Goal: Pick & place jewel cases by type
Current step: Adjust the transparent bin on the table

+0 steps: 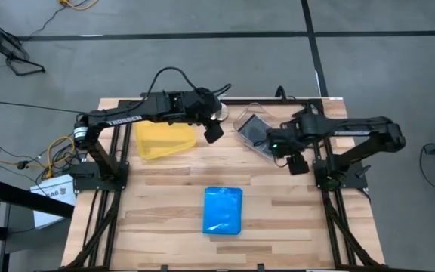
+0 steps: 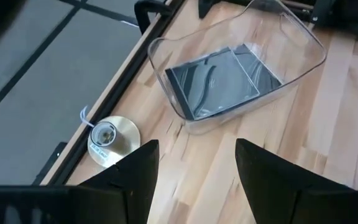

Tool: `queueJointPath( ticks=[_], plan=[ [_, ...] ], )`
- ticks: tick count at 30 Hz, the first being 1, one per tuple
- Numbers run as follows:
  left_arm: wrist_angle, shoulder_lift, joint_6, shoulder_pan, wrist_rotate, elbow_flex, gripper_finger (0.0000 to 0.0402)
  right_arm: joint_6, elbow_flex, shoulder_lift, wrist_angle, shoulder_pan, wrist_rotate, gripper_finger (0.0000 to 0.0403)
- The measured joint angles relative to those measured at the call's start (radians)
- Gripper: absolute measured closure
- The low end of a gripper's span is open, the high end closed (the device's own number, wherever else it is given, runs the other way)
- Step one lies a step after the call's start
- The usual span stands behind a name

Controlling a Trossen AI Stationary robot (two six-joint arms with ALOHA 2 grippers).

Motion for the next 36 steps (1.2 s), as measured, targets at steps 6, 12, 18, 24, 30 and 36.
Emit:
queueJointPath(
  ticks=[6,12,18,24,30,36],
  plan=[
    [0.004,-0.019,0.018,0.011,-0.005,0.000,0.0196,-0.064,-0.017,0.102,0.049,-0.003,-0.033,0.0184],
    [-0.005,-0.036,0.019,0.034,-0.004,0.000,0.0196,-0.074,-0.017,0.195,0.087,-0.021,-0.054,0.0190],
    [-0.011,-0.057,0.020,0.051,-0.003,0.000,0.0196,-0.052,-0.017,0.269,0.112,-0.046,-0.110,0.0191],
    [-0.020,-0.086,0.021,0.069,-0.004,0.000,0.0196,-0.002,-0.033,0.293,0.170,-0.075,-0.110,0.0203],
    [-0.029,-0.095,0.024,0.072,-0.004,0.000,0.0196,0.044,-0.086,0.282,0.199,-0.099,-0.109,0.0266],
    [-0.037,-0.095,0.025,0.072,-0.004,0.000,0.0196,0.074,-0.116,0.282,0.226,-0.098,-0.107,0.0353]
  ],
)
